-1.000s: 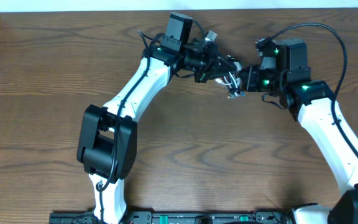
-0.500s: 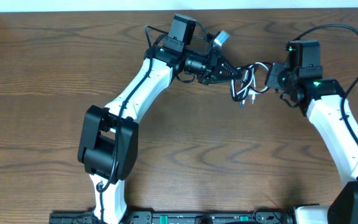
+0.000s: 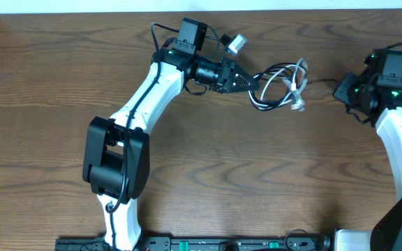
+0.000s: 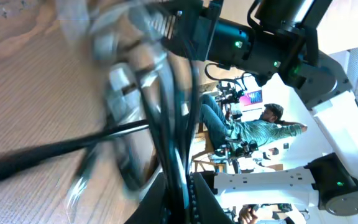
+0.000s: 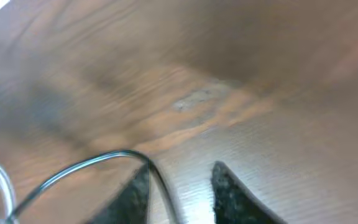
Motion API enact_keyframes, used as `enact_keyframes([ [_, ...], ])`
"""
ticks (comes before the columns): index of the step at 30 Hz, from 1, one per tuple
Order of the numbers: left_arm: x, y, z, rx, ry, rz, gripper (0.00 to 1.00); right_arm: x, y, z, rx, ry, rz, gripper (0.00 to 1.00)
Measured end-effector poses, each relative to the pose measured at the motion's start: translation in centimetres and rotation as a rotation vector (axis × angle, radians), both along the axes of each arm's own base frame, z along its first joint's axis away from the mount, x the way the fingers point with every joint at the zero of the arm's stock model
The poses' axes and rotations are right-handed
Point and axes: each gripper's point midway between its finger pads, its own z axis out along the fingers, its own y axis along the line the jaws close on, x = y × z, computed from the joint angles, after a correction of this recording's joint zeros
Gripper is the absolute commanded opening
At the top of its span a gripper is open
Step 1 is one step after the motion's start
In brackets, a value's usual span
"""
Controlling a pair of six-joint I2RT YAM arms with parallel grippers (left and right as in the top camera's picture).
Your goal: Untangle cables
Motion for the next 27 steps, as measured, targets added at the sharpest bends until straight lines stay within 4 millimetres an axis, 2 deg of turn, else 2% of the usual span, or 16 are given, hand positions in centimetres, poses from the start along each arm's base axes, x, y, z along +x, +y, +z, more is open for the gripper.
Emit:
enact_keyframes([
  [9, -0.1, 0.1, 0.0, -0.001, 0.002, -0.001, 0.07, 0.2, 7.1, 2.6, 0.238, -0.133, 0.391, 0.53],
  [14, -0.1, 0.1, 0.0, -0.001, 0.003, -0.002, 0.07, -0.5, 10.6, 4.0, 0.329, -0.181, 0.544, 0.53],
  [21, 0.5, 0.1, -0.8, 0.078, 0.138, 0.060, 0.07, -1.4, 15.4, 4.8, 0.432, -0.158, 0.609, 0.52],
  [27, 1.5, 0.1, -1.3, 0.136, 0.240, 0.127, 0.08, -1.9, 18.4, 5.0, 0.479, -0.124, 0.608, 0.49],
])
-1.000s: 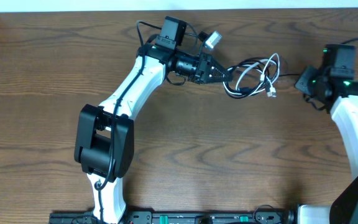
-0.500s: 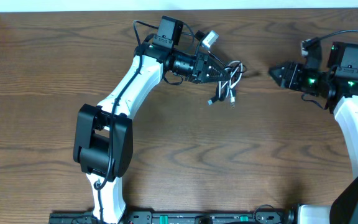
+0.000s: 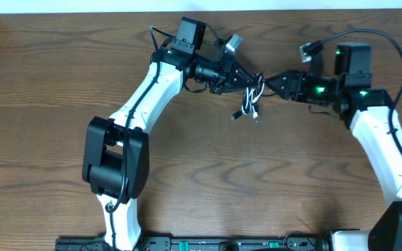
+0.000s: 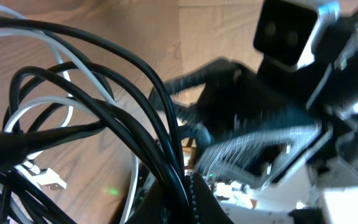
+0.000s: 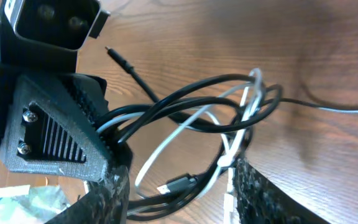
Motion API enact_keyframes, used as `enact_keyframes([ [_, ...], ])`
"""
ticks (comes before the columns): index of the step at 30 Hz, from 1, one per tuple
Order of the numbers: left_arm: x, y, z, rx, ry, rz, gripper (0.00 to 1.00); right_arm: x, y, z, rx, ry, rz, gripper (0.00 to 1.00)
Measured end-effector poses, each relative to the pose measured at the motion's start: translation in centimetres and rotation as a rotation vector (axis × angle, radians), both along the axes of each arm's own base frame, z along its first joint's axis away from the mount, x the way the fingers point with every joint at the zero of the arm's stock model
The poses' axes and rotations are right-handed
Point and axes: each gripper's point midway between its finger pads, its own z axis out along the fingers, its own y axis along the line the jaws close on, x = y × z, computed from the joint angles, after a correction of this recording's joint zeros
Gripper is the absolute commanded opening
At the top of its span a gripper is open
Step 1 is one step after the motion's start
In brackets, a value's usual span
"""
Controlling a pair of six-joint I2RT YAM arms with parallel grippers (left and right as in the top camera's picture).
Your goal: Untangle cables
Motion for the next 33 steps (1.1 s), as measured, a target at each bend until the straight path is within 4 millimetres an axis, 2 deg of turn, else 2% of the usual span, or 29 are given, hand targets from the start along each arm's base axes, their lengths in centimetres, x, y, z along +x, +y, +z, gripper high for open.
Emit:
enact_keyframes([
  [3, 0.2, 0.0, -0.1, 0.015, 0.046, 0.020, 0.08, -0.3, 0.6, -0.7, -0.027, 0.033, -0.015, 0.49],
  [6, 0.2, 0.0, -0.1, 0.023, 0.101, 0.033, 0.07, -0.3, 0.5, -2.0, -0.079, 0.068, -0.049, 0.49],
  [14, -0.3, -0.1, 0.5, 0.015, 0.225, 0.034, 0.07, 1.3, -0.4, -5.2, -0.170, 0.095, -0.106, 0.50],
  [20, -0.3, -0.1, 0.5, 0.018, 0.256, 0.038, 0.07, 1.9, 0.5, -6.8, -0.180, 0.098, -0.088, 0.50],
  [23, -0.3, -0.1, 0.5, 0.020, 0.266, 0.040, 0.07, 2.2, 1.0, -7.9, -0.184, 0.109, -0.077, 0.44],
  [26, -0.3, -0.1, 0.6, 0.019, 0.269, 0.040, 0.08, 2.5, 0.8, -8.6, -0.203, 0.115, -0.088, 0.38],
  [33, -0.6, -0.1, 0.9, 0.000, 0.277, 0.020, 0.08, 3.1, -1.0, -9.9, -0.299, 0.117, -0.159, 0.38],
])
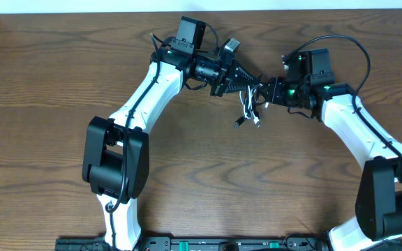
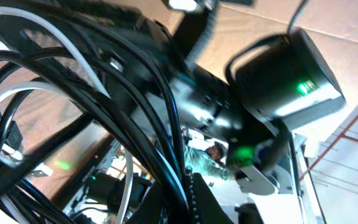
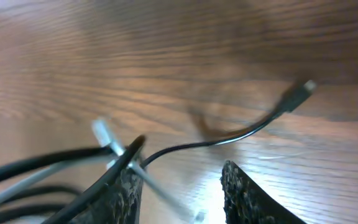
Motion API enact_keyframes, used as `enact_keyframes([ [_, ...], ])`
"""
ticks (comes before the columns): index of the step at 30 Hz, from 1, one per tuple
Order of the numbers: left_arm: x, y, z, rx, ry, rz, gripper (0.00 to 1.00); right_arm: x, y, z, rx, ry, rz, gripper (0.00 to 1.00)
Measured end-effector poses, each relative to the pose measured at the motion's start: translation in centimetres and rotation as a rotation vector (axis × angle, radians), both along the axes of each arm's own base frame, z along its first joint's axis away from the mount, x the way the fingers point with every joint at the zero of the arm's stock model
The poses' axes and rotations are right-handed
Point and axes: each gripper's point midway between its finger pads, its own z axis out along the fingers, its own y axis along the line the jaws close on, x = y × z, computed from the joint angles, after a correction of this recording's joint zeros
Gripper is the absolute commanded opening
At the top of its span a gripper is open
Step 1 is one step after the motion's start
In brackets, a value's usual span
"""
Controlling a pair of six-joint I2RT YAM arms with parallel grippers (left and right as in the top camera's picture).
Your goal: Untangle cables
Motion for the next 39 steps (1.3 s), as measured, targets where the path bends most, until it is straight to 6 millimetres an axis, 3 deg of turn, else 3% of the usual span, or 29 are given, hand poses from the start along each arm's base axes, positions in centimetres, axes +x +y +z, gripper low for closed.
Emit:
enact_keyframes([
  [5, -0.7, 0.0, 0.9, -0.057, -0.010, -0.045, 0.08, 0.0, -1.5, -2.6, -0.061, 0.059, -0.045, 0.36],
  [10, -1.2, 0.1, 1.6, -0.103, -0.028, -0.079, 0.08, -0.2, -6.0, -5.3, -0.101, 0.153, -0.149, 0.38],
  [13, -1.4, 0.1, 1.8, -0.118, -0.040, -0.089, 0.07, 0.0, -8.6, -5.5, -0.098, 0.164, -0.209, 0.41],
  [15, -1.4, 0.1, 1.8, -0.124, -0.058, -0.093, 0.08, 0.2, -9.3, -5.3, -0.067, 0.157, -0.201, 0.46],
  [21, -1.4, 0.1, 1.8, -0.139, -0.108, -0.102, 0.07, 0.1, -6.9, -2.7, 0.054, 0.048, 0.014, 0.57],
  [27, -1.7, 0.2, 1.6, -0.131, -0.082, -0.101, 0.08, -0.6, -3.9, 4.5, 0.127, -0.219, 0.283, 0.71],
  [30, -2.0, 0.3, 1.5, -0.119, -0.032, -0.100, 0.07, -1.2, -3.2, 7.1, 0.129, -0.330, 0.374, 0.72],
  [39, -2.3, 0.4, 1.5, -0.106, 0.043, -0.096, 0.07, -2.7, -0.7, 7.9, 0.163, -0.386, 0.513, 0.72],
])
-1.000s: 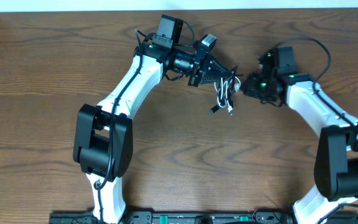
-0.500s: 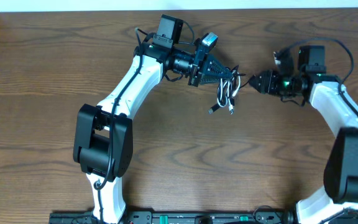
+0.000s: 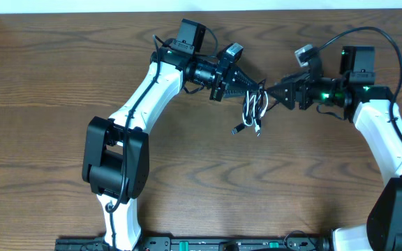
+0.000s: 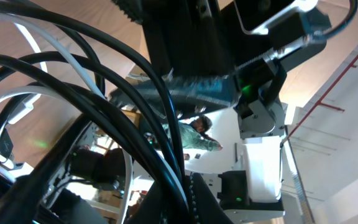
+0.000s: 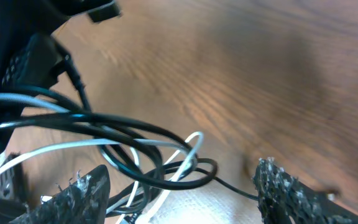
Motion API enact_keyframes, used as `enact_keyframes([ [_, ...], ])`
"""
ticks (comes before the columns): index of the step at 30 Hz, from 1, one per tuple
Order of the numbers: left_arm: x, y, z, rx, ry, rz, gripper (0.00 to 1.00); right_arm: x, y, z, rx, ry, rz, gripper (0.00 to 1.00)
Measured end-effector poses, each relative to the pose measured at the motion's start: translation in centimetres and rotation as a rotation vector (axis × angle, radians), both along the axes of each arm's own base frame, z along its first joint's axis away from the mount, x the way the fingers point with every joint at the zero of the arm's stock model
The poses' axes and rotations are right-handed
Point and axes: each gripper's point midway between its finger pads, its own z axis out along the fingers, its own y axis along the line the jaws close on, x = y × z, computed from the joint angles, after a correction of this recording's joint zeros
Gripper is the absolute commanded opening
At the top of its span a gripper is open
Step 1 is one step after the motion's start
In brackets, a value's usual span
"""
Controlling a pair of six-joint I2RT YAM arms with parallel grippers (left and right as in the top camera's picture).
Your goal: Untangle cables
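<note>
A tangle of black and white cables (image 3: pixel 252 111) hangs off the table from my left gripper (image 3: pixel 255 87). In the left wrist view that gripper (image 4: pixel 182 200) is shut on several black strands, and loops of cable (image 4: pixel 98 106) fill the frame. My right gripper (image 3: pixel 274 93) points at the tangle from the right. In the right wrist view it (image 5: pixel 185 193) stands wide open, with the cable loops (image 5: pixel 135 155) lying between and ahead of its fingers (image 5: pixel 82 193); no finger touches them. Plug ends (image 3: pixel 237 129) dangle at the bottom.
The wooden table (image 3: pixel 47 139) stretches out to the left and front. The right arm's own black lead (image 3: pixel 368 33) arcs above its wrist at the back right. A pale wall strip (image 3: pixel 82 5) runs along the far edge.
My right gripper has drawn back slightly to the right of the tangle, and its jaws stand wider apart. The left gripper still holds the bundle in about the same place.
First the left gripper held the tangle with its loops spread to the right, and the right gripper was far off at the right edge. Then the right gripper was open at the lifted bundle, then closer against it. Now it sits just right of it, wider open.
</note>
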Motion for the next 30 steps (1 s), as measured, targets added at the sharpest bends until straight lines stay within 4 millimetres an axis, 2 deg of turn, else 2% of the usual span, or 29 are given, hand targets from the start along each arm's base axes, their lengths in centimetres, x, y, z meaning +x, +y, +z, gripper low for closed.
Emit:
enact_keyframes([
  [7, -0.4, 0.2, 0.2, 0.024, 0.071, 0.003, 0.08, -1.7, 1.3, -0.4, -0.013, -0.010, 0.097, 0.72],
  [12, -1.0, 0.4, 1.8, 0.014, 0.045, 0.003, 0.07, -2.6, 2.4, -0.6, -0.042, -0.063, 0.178, 0.69],
  [15, -1.5, 0.6, 3.3, 0.001, 0.010, 0.003, 0.07, -2.8, 3.3, -0.5, -0.056, -0.114, 0.228, 0.59],
  [17, -1.8, 0.7, 4.3, -0.007, -0.011, 0.003, 0.08, -2.7, 3.9, -0.3, -0.061, -0.160, 0.257, 0.42],
  [21, -2.4, 0.9, 5.6, -0.016, -0.045, 0.006, 0.07, -2.4, 4.4, 0.5, -0.040, -0.207, 0.272, 0.01],
  [25, -2.1, 1.3, 5.8, -0.016, -0.052, 0.018, 0.08, -1.7, 4.0, 1.3, -0.002, -0.214, 0.244, 0.01],
  [30, -1.1, 2.5, 5.9, -0.020, -0.051, 0.050, 0.07, -0.1, 0.9, 1.6, 0.029, -0.157, 0.117, 0.01],
])
